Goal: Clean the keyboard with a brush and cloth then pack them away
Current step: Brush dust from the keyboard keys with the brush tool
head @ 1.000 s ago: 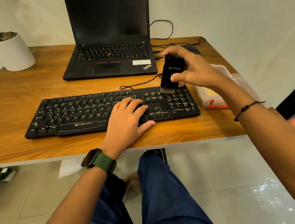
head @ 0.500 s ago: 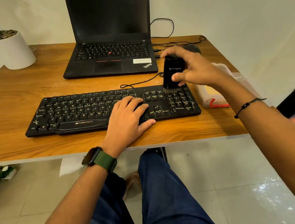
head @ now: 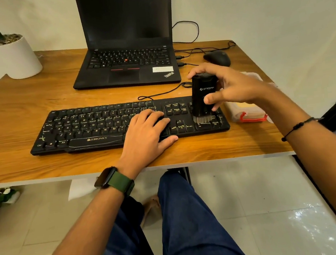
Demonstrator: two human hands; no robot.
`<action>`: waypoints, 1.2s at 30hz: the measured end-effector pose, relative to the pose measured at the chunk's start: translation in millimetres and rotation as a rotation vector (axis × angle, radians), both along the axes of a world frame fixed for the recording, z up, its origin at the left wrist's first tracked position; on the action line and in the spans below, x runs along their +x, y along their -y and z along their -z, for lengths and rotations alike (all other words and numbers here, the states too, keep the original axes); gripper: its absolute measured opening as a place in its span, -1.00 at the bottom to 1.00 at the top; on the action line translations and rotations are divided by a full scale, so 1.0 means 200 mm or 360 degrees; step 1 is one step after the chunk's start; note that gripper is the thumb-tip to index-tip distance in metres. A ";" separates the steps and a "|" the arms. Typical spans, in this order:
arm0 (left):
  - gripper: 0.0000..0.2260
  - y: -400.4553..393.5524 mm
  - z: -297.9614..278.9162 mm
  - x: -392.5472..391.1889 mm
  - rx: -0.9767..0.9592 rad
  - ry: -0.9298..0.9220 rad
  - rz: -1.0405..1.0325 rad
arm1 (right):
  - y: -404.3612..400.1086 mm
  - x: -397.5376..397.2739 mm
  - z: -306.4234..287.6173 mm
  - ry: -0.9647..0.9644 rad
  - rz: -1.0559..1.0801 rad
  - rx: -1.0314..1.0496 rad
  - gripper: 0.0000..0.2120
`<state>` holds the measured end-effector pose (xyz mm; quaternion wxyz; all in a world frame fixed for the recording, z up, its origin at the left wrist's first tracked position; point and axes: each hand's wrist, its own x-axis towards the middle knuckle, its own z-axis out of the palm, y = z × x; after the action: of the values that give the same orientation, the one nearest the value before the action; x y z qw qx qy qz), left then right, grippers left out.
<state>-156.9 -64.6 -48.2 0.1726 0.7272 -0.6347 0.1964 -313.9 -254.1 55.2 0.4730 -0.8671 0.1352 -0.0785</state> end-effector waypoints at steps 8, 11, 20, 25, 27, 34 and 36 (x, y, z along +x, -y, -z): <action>-0.49 0.00 0.01 0.00 0.0002 -0.0013 -0.0007 | -0.01 0.03 0.04 0.0407 0.0370 -0.0210 -0.45; -0.49 0.00 0.01 0.00 0.0001 0.0003 -0.0009 | -0.02 0.04 0.07 0.0327 0.0299 -0.0301 -0.45; -0.50 0.00 0.00 0.00 -0.0018 0.0014 -0.0020 | -0.03 -0.06 -0.02 0.0072 0.0015 -0.0062 -0.46; -0.49 0.00 0.01 -0.01 0.0000 0.0001 -0.0020 | -0.03 -0.04 0.00 0.0078 0.0005 -0.0003 -0.45; -0.49 0.00 0.01 -0.01 0.0001 -0.0005 -0.0020 | -0.04 -0.01 0.03 0.0057 0.0042 -0.0048 -0.45; -0.50 0.00 0.01 -0.01 -0.0012 0.0001 -0.0010 | -0.03 0.06 0.06 0.0313 0.0338 -0.0332 -0.47; -0.50 0.00 0.01 0.00 -0.0011 0.0009 -0.0016 | -0.04 0.05 0.08 0.0293 0.0280 -0.0290 -0.47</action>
<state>-157.8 -64.7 -49.9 0.1724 0.7292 -0.6308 0.2015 -304.1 -245.3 40.0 0.3941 -0.8803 0.1591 -0.2108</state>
